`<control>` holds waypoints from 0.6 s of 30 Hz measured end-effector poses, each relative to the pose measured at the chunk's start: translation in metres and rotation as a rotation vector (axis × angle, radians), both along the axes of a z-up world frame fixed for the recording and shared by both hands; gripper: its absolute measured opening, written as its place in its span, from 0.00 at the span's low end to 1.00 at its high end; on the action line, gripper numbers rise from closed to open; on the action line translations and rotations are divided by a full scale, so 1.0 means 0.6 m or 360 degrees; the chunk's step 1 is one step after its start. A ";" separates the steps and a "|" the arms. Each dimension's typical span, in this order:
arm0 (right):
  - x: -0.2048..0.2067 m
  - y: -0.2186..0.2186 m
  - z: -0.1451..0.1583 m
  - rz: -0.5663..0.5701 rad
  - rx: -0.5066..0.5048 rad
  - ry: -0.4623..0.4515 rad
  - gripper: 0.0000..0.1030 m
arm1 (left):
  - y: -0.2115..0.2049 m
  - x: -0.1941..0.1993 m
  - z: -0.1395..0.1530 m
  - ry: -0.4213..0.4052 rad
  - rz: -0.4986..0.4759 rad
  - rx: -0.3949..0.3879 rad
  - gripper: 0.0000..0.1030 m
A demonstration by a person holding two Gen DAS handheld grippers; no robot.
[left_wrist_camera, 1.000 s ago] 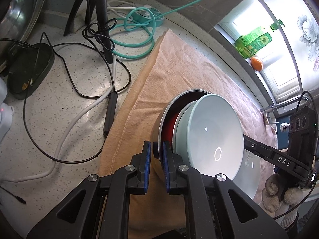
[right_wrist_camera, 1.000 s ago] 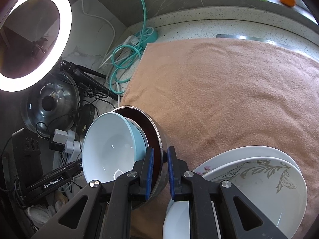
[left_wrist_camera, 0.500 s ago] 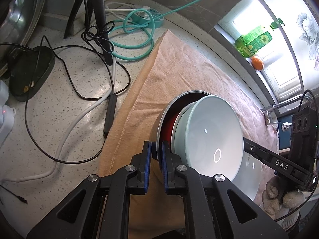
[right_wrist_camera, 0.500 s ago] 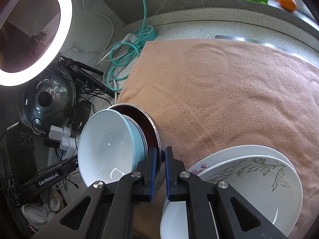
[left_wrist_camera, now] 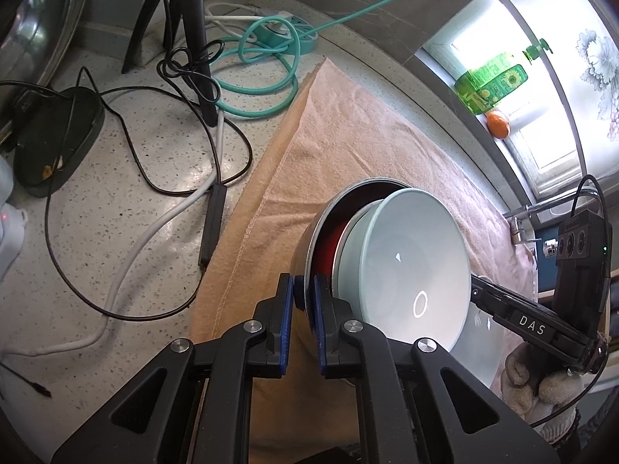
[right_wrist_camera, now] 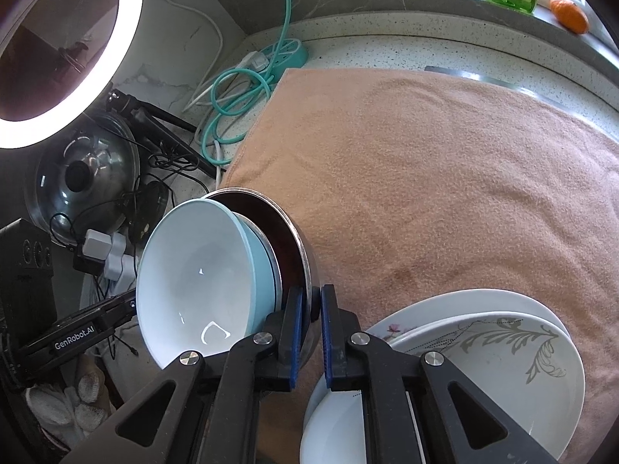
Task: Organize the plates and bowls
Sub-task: 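Lower the light blue bowl into the red-outside bowl with both tools, then carry the nested bowl stack with both tools onto the white plate stack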
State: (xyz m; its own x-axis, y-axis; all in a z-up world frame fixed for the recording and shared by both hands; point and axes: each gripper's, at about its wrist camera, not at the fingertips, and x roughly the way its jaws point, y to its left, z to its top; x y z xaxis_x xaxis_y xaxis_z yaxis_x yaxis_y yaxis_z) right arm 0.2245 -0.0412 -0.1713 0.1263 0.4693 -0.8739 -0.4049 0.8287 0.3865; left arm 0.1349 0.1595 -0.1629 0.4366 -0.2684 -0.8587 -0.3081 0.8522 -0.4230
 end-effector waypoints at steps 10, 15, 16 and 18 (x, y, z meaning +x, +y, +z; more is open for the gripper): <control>-0.002 -0.001 0.010 -0.0032 0.0054 0.0034 0.08 | 0.002 -0.009 0.022 -0.0032 0.0019 0.0039 0.07; -0.007 -0.007 0.027 -0.0042 0.0093 0.0034 0.08 | 0.001 -0.011 0.047 -0.0078 0.0019 0.0042 0.07; -0.008 -0.009 0.031 -0.0044 0.0100 0.0032 0.08 | 0.000 -0.011 0.052 -0.0088 0.0021 0.0042 0.07; -0.009 -0.014 0.039 -0.0052 0.0116 0.0030 0.08 | -0.004 -0.011 0.062 -0.0112 0.0006 0.0050 0.07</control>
State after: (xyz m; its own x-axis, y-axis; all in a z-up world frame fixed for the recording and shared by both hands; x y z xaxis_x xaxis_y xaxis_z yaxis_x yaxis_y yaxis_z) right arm 0.2191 -0.0495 -0.1479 0.1261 0.5277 -0.8400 -0.3702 0.8107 0.4537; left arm 0.1283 0.1570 -0.1254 0.4971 -0.2398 -0.8339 -0.2820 0.8642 -0.4166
